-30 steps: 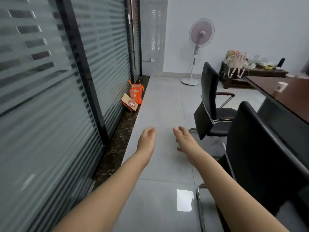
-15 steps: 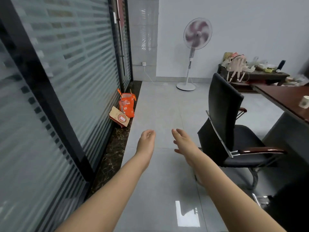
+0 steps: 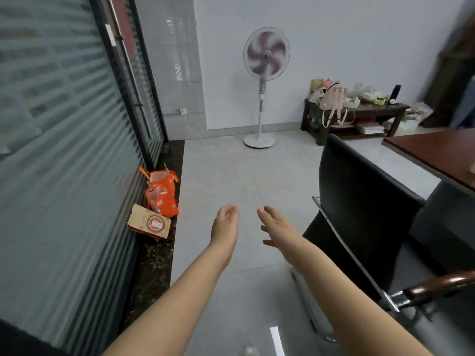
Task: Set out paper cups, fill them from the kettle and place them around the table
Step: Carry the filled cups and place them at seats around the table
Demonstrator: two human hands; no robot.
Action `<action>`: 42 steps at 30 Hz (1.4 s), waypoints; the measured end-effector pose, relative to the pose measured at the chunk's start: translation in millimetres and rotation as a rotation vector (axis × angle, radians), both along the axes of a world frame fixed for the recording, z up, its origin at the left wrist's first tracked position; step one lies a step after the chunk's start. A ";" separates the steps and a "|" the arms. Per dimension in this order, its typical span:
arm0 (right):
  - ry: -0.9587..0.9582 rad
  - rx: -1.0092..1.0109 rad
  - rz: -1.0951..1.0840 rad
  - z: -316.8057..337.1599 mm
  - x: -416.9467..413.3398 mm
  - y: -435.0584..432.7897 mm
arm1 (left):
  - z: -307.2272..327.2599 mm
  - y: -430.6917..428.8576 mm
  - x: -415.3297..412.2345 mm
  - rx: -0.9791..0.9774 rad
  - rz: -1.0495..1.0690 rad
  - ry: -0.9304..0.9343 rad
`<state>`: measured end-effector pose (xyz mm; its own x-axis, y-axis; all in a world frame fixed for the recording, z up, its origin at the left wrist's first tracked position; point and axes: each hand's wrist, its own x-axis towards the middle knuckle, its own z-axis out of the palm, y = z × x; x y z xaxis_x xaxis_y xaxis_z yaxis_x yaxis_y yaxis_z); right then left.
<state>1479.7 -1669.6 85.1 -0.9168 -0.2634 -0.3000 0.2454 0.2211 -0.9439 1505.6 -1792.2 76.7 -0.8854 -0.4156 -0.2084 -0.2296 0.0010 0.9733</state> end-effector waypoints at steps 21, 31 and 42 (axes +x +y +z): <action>-0.026 0.039 -0.182 -15.0 -455.9 -108.0 | -16.0 -129.7 -470.3 0.074 -0.063 -0.034; 0.019 0.027 -0.422 12.7 -639.9 -126.2 | 1.0 -151.9 -699.0 -0.014 -0.335 -0.015; 0.022 0.018 -0.698 1.2 -795.6 -33.7 | -3.7 -23.5 -879.8 0.030 -0.651 -0.018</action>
<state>684.1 -1703.3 86.3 -0.8759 0.3944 -0.2780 0.3164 0.0344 -0.9480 625.8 -1815.6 73.0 -0.9506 0.2104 -0.2283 -0.2070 0.1183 0.9712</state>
